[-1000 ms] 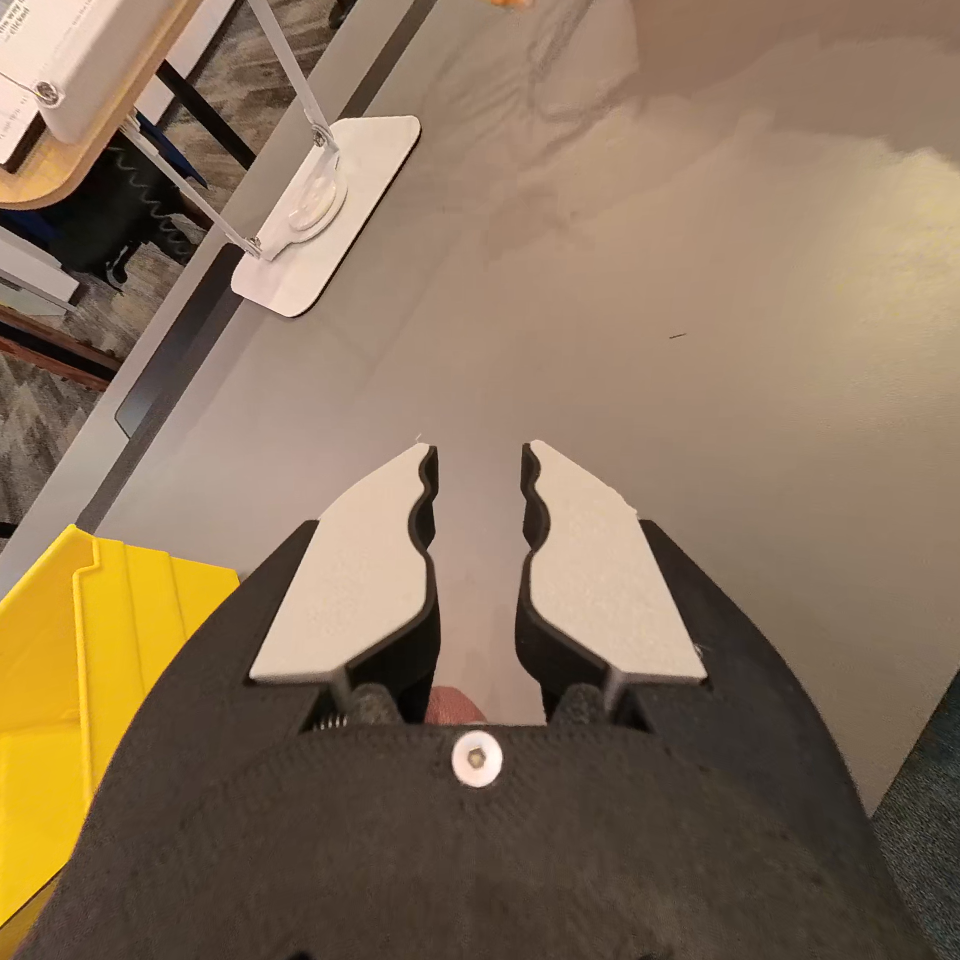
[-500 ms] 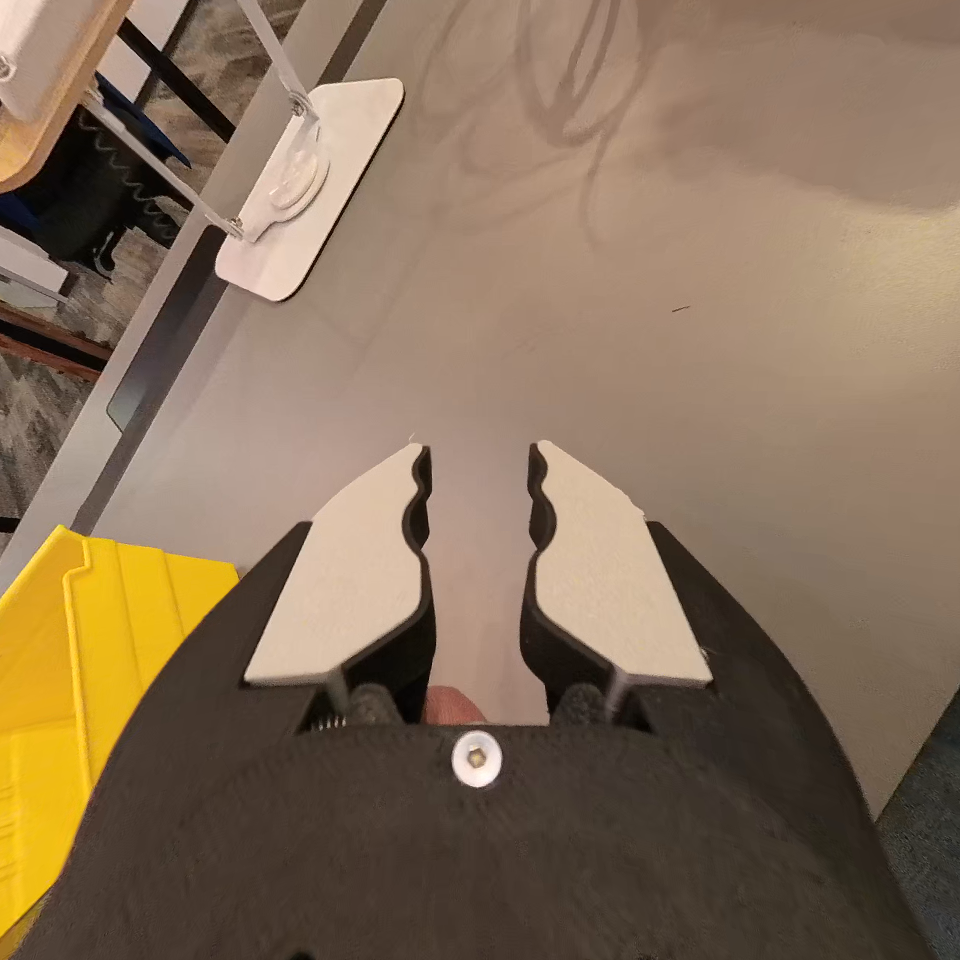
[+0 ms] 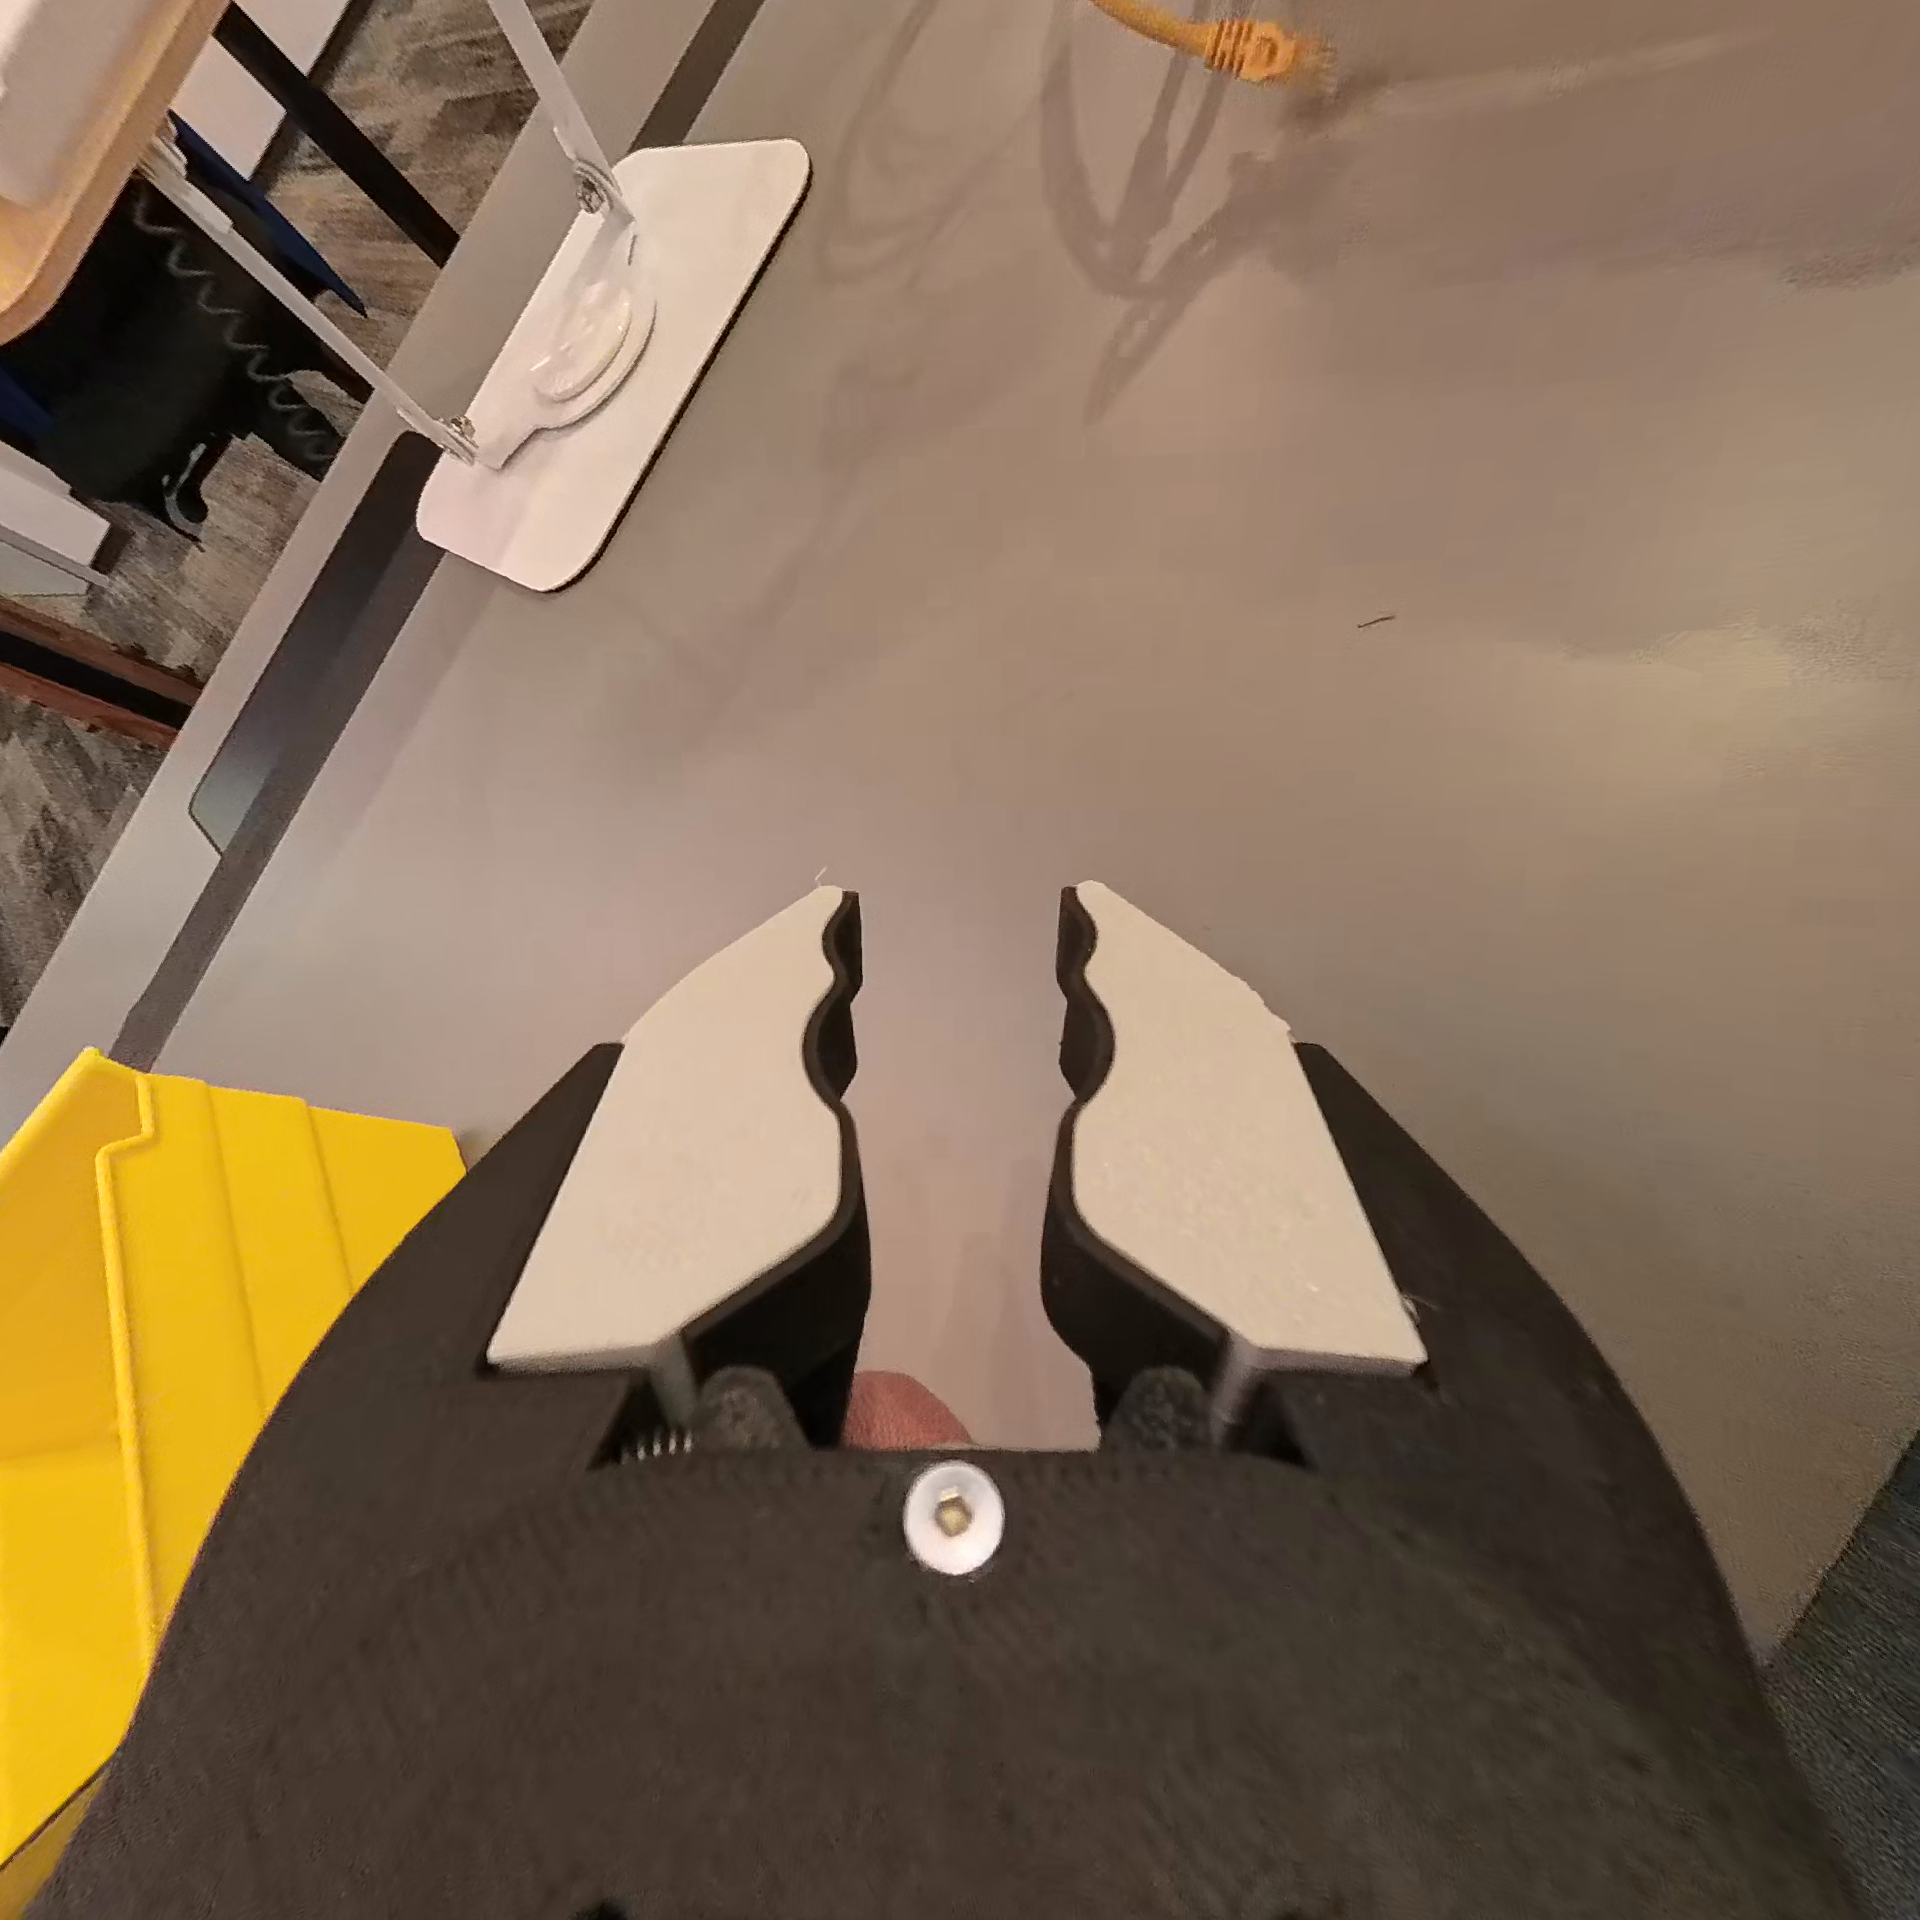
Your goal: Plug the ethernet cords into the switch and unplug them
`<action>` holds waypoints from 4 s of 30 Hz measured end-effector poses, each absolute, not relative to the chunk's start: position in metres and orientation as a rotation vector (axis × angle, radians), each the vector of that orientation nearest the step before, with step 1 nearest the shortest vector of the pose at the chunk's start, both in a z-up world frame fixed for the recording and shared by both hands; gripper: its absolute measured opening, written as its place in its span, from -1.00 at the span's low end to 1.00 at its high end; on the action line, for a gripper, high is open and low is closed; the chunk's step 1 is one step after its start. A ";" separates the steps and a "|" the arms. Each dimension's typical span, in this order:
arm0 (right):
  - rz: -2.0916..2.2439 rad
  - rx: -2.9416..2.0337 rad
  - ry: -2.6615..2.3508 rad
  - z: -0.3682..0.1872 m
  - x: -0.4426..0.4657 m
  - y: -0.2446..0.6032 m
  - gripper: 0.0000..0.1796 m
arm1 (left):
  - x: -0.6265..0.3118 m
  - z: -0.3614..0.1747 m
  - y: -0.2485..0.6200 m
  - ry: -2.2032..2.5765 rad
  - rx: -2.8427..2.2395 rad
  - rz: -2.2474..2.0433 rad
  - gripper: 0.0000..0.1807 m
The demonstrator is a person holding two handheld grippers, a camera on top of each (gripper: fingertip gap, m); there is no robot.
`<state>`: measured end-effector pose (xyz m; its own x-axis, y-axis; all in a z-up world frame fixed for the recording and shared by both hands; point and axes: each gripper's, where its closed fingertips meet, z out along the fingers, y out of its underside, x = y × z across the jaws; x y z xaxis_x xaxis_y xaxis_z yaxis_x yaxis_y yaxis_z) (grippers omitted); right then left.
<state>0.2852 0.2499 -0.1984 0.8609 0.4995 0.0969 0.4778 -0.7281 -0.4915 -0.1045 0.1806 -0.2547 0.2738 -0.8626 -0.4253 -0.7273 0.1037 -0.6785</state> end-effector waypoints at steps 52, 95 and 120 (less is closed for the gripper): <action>0.240 -1.459 0.047 -0.117 0.343 0.194 -0.92 | -0.097 -0.271 0.177 1.557 -1.622 -0.116 -0.60; 0.151 -1.640 -0.330 -0.069 0.252 0.201 -0.94 | -0.106 -0.281 0.179 1.558 -1.652 -0.088 -0.60; 0.218 -2.146 -0.287 -0.157 0.276 0.171 -0.96 | -0.110 -0.283 0.179 1.579 -1.646 -0.063 -0.60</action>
<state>0.2763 0.1712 -0.1566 0.9570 0.2864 -0.0461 0.1221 -0.5418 -0.8316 -0.1098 0.1785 -0.2829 0.2076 -0.8457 -0.4916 -0.8040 0.1387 -0.5782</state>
